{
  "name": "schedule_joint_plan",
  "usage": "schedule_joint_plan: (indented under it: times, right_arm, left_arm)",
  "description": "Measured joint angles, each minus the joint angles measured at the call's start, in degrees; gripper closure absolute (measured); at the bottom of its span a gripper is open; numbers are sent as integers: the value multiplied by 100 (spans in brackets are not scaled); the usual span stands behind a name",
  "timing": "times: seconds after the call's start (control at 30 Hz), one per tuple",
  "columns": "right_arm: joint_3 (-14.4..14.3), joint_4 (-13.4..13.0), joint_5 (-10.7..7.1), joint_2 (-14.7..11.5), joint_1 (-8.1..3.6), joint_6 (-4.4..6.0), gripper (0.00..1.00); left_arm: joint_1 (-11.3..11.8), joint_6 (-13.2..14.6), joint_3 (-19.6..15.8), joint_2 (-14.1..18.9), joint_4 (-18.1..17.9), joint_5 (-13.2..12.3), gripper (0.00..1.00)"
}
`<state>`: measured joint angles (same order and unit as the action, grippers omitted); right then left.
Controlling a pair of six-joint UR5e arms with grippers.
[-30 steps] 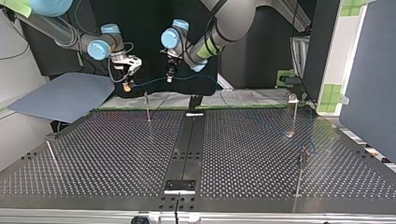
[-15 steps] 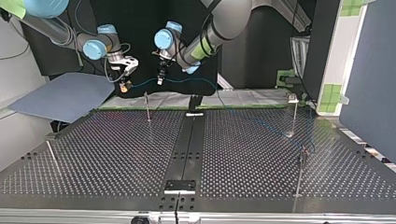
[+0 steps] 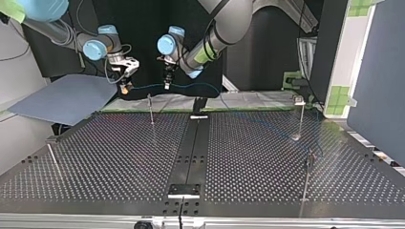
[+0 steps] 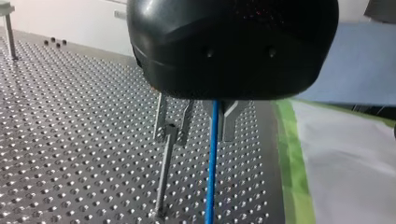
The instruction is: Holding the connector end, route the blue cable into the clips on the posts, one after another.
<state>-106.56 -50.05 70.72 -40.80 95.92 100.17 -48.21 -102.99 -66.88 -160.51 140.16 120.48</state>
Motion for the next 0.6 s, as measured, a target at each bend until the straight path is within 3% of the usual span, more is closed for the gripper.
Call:
schedule_joint_plan:
  times: [0.27, 0.6]
  right_arm:
    - [21, -206, -80, 224, -80, 48, 100]
    - [163, -396, -390, 241, -196, 389, 100]
  left_arm:
    - [4, 42, 14, 6, -186, -23, 100]
    - [-36, 105, 14, 6, -399, -156, 100]
